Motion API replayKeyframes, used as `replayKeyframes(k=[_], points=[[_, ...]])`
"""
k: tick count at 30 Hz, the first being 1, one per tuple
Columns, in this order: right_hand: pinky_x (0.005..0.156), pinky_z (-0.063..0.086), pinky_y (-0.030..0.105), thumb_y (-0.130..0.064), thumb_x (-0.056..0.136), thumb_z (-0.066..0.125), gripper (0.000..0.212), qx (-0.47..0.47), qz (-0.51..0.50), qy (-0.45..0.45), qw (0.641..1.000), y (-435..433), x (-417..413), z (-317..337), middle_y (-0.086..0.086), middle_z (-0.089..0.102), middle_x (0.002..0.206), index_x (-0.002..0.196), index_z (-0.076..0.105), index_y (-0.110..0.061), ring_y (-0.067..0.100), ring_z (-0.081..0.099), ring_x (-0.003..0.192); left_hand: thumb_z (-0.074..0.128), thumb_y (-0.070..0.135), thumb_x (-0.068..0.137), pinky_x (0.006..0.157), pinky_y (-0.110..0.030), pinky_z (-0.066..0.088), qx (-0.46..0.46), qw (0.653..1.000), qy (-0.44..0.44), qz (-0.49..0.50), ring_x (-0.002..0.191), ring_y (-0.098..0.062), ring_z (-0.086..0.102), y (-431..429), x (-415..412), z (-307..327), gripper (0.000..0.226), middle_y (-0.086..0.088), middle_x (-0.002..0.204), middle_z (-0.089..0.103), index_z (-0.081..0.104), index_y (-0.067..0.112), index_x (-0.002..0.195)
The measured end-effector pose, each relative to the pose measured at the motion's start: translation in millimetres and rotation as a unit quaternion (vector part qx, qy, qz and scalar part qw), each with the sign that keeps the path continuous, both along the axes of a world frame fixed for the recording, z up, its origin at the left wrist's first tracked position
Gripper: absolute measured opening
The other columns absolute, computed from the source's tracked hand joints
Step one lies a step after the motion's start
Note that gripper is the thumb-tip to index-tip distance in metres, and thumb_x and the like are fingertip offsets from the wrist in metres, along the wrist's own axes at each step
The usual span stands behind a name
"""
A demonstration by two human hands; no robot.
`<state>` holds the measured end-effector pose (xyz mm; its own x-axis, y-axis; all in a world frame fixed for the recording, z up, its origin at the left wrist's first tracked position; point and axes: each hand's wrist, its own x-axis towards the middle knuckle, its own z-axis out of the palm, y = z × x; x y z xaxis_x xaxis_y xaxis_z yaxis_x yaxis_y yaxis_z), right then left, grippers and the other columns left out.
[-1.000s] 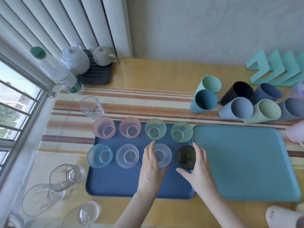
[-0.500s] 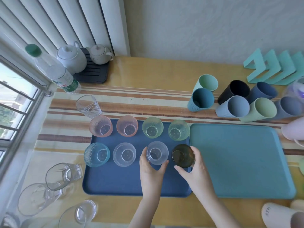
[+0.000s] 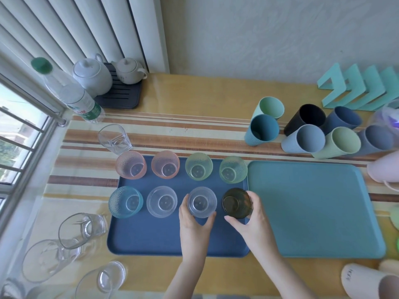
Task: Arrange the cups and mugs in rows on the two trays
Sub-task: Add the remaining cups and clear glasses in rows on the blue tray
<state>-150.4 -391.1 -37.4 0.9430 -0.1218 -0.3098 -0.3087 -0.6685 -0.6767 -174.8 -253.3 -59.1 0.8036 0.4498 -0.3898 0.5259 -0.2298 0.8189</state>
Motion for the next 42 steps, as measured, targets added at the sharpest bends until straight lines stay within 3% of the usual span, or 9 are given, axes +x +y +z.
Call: replayKeyframes(k=[9,13,21,25,28,32,35,39,42], points=[[0.088,0.041,0.022,-0.038,0.063,0.082,0.088,0.003,0.011,0.009,1.000,-1.5,-0.1,1.2,-0.005,0.046,0.137,0.135,0.033,-0.021,0.015,0.047,0.123,0.078,0.029,0.069,0.096,-0.039,0.048,-0.011,1.000,-0.004,-0.006,0.119,-0.020,0.052,6.6,0.6,-1.6,0.080,0.005,0.137,0.043,0.035,0.024,0.136],[0.090,0.039,0.024,-0.038,0.065,0.081,0.097,0.003,0.022,0.028,0.999,-3.2,-2.4,4.3,-0.010,0.035,0.146,0.142,0.023,-0.025,0.011,0.038,0.131,0.080,0.024,0.069,0.087,-0.028,0.046,-0.054,0.998,0.013,0.006,0.112,-0.016,0.057,8.6,-0.8,0.9,0.082,0.006,0.141,0.040,0.034,0.024,0.137],[0.088,0.045,0.027,-0.034,0.070,0.078,0.082,0.000,0.019,0.024,1.000,-3.2,-2.4,2.5,-0.009,0.045,0.138,0.136,0.030,-0.028,0.016,0.048,0.123,0.076,0.019,0.074,0.071,-0.006,0.038,-0.082,0.996,0.015,0.007,0.103,-0.005,0.052,8.5,-1.4,4.5,0.075,0.007,0.142,0.039,0.035,0.024,0.138],[0.101,0.030,0.023,-0.034,0.069,0.079,0.101,0.034,0.044,0.059,0.997,-7.8,2.1,22.5,-0.006,0.024,0.149,0.145,0.013,-0.026,0.010,0.028,0.136,0.076,0.016,0.074,0.086,-0.018,0.043,-0.083,0.997,0.010,0.003,0.111,-0.014,0.055,12.6,-0.9,1.0,0.076,0.003,0.142,0.040,0.035,0.021,0.138],[0.110,0.028,0.033,-0.035,0.071,0.077,0.092,0.077,0.002,0.019,0.997,-12.8,26.5,48.3,-0.008,0.026,0.148,0.143,0.020,-0.031,0.010,0.028,0.136,0.076,0.014,0.074,0.089,-0.021,0.042,-0.077,0.997,0.010,-0.005,0.113,-0.014,0.054,13.2,-1.6,-1.4,0.077,0.004,0.141,0.039,0.035,0.020,0.138],[0.108,0.018,0.024,-0.032,0.074,0.075,0.088,-0.006,0.109,-0.031,0.994,-0.4,79.9,54.6,-0.008,0.016,0.154,0.144,0.023,-0.026,0.009,0.017,0.141,0.075,0.013,0.074,0.089,-0.023,0.041,-0.069,0.997,0.012,-0.015,0.115,-0.017,0.055,11.6,-4.0,-6.6,0.073,0.011,0.130,0.039,0.035,0.022,0.135],[0.109,0.025,0.034,-0.033,0.074,0.074,0.089,-0.082,0.165,0.003,0.983,16.2,106.0,44.1,-0.004,0.006,0.157,0.145,0.021,-0.024,0.016,0.011,0.143,0.074,0.014,0.076,0.087,-0.025,0.041,-0.057,0.998,0.020,-0.030,0.115,-0.019,0.056,12.0,-5.1,-9.2,0.073,0.010,0.132,0.040,0.034,0.024,0.136],[0.098,0.040,0.041,-0.026,0.074,0.073,0.081,-0.179,0.214,0.035,0.960,25.6,116.0,29.3,0.005,0.023,0.151,0.141,0.027,-0.020,0.025,0.025,0.136,0.073,0.014,0.076,0.085,-0.023,0.040,-0.047,0.998,0.021,-0.044,0.113,-0.017,0.056,12.8,-6.6,-9.3,0.074,0.003,0.139,0.039,0.032,0.021,0.138],[0.089,0.044,0.039,-0.021,0.074,0.071,0.073,-0.148,0.198,0.028,0.969,23.2,117.0,21.9,0.005,0.038,0.136,0.137,0.033,-0.021,0.025,0.036,0.126,0.073,0.014,0.076,0.087,-0.023,0.040,-0.043,0.998,0.019,-0.048,0.112,-0.016,0.054,13.3,-6.4,-10.4,0.073,0.002,0.136,0.041,0.034,0.019,0.138]])
